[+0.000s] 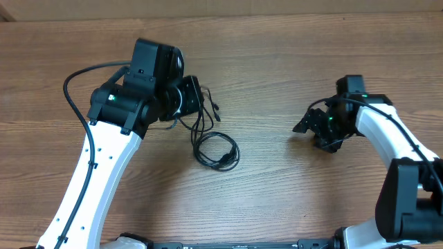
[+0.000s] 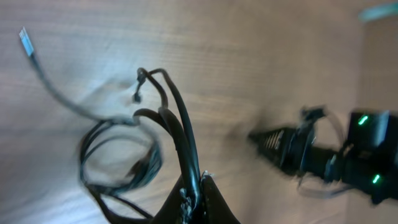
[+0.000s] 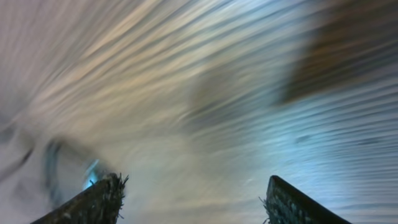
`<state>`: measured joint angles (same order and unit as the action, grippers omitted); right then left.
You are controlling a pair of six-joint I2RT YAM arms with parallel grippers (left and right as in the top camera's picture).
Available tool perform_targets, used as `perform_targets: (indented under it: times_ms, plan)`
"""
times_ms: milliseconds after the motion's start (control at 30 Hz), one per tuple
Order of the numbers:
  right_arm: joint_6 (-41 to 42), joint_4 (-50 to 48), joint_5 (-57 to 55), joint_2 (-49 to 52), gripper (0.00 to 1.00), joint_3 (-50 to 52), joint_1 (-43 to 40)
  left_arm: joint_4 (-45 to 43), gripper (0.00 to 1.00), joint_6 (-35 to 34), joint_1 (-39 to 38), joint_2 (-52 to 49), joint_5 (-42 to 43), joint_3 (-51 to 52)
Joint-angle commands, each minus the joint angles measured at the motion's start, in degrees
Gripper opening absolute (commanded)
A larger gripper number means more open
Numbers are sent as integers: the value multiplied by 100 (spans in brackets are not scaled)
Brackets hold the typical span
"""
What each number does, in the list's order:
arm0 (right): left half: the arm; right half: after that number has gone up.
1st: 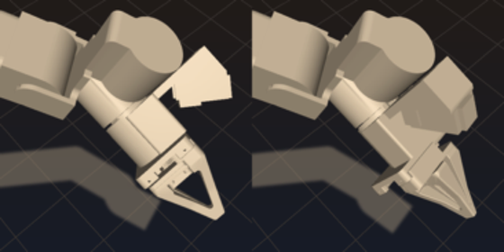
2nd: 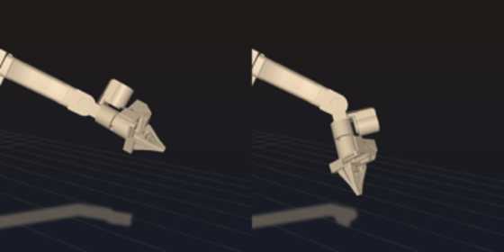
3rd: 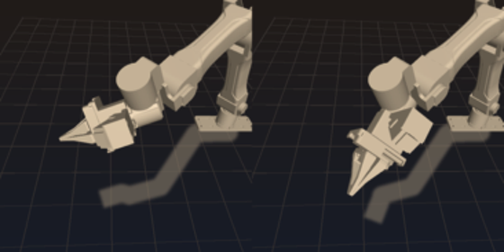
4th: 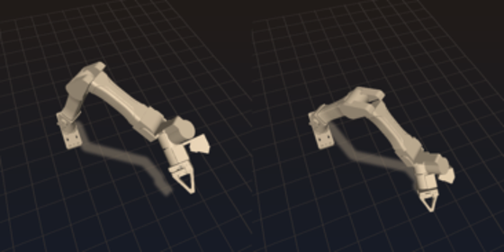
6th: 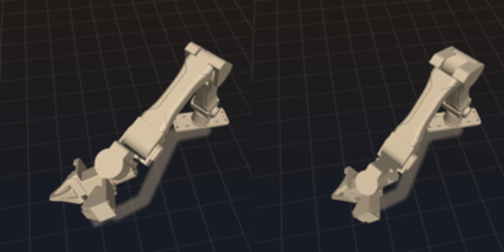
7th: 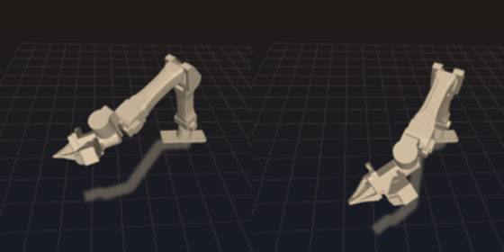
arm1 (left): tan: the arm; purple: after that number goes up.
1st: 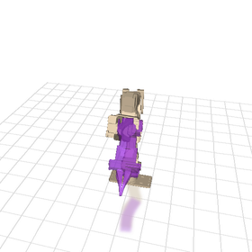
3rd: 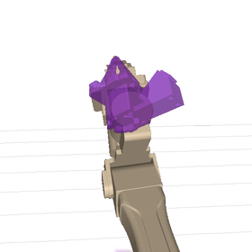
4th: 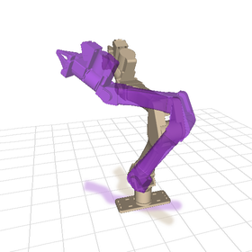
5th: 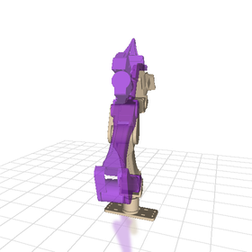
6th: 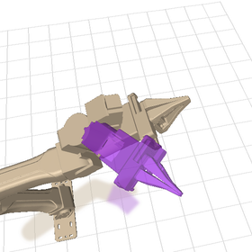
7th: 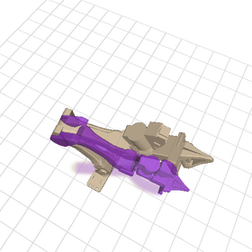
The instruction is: Untangle cables
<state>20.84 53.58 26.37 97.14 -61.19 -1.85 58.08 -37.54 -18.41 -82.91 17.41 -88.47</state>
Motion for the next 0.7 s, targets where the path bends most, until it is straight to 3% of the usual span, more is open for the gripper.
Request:
perform_targets:
  times_ms: [0,100,200,300,467,667]
  plan:
    - [-1187,162,2153,-267,83,-188,122,-415,4,-610,-26,9,48,22]
    - [-1049,313,2616,-271,100,-179,433,-758,4,-981,-28,11,50,17]
    - [-372,273,2404,-271,100,-179,896,-968,4,-1005,-33,11,42,17]
    - [1062,129,1449,-269,100,-179,1397,-988,4,-1001,-33,11,42,17]
    - [4693,11,-129,-269,100,-177,2225,-848,4,-988,-37,9,-94,20]
    - [5608,-940,-365,-262,100,-177,2914,-562,4,-1056,-37,9,-319,20]
